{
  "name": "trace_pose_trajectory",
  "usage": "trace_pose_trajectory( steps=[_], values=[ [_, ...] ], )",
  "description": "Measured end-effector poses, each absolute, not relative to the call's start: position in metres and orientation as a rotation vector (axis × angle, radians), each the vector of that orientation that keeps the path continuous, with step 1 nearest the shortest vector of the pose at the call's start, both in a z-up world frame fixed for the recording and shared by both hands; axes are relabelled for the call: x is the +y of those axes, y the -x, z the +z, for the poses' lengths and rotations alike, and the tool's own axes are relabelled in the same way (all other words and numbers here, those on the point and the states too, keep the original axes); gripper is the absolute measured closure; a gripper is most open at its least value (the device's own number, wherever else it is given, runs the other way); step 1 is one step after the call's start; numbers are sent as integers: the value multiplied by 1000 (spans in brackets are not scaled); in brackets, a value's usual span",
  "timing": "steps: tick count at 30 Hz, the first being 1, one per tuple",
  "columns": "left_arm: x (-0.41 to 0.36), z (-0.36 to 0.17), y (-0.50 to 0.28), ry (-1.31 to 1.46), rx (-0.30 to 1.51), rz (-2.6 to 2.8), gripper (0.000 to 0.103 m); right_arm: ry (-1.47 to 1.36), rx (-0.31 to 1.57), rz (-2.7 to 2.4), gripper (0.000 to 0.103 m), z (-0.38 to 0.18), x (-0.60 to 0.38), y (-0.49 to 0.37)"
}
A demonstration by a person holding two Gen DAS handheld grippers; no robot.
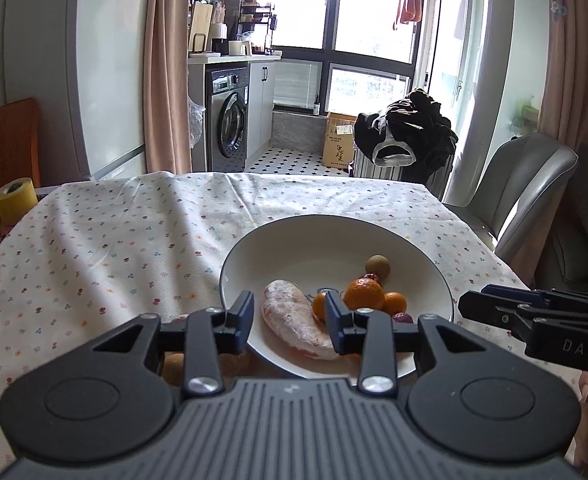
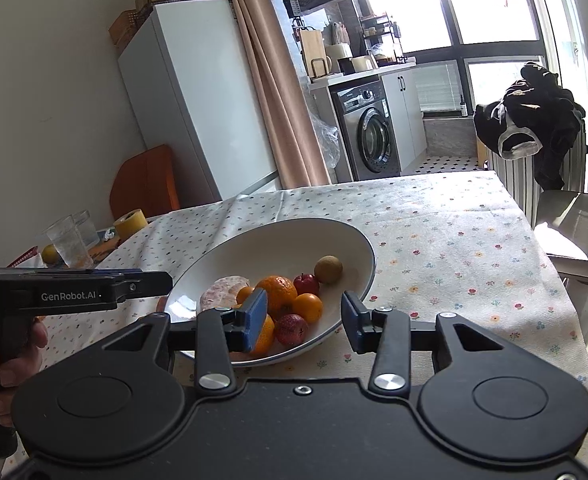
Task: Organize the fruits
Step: 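Withdraw both tools from the bowl toward the last kiwi and pomelo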
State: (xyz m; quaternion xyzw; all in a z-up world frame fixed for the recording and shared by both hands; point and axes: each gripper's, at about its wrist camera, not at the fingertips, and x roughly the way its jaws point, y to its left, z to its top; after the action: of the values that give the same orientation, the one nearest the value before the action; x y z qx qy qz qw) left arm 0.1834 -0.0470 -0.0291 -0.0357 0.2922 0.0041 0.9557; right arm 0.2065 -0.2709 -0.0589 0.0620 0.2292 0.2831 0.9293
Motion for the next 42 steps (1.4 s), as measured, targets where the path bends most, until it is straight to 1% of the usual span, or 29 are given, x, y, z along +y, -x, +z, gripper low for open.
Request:
trace_pose_trajectory(
  steps=[5,7,11,15,16,20,35,36,42],
  values=[
    [-35,-28,-173,98,583,29,59,-106,463,596,60,-54,-261,-200],
    [-30,-27,-169,105,578,39,53,-98,462,603,58,-53,-257,-198],
    [-21,-28,-159,117,579,59,49,-87,464,623,57,-51,-247,-194],
    [-12,-27,-149,127,575,73,39,-74,469,639,56,-50,-236,-191],
    [-10,-28,-147,128,572,76,38,-69,470,642,55,-49,-234,-190],
    [-1,-30,-141,146,572,83,37,-49,474,655,52,-49,-222,-185],
    [32,-44,-126,209,560,136,38,17,507,717,52,-55,-182,-172],
    [32,-45,-126,210,561,133,39,17,512,722,52,-56,-180,-172],
    [34,-50,-126,205,549,119,42,41,548,755,52,-68,-162,-172]
  ],
)
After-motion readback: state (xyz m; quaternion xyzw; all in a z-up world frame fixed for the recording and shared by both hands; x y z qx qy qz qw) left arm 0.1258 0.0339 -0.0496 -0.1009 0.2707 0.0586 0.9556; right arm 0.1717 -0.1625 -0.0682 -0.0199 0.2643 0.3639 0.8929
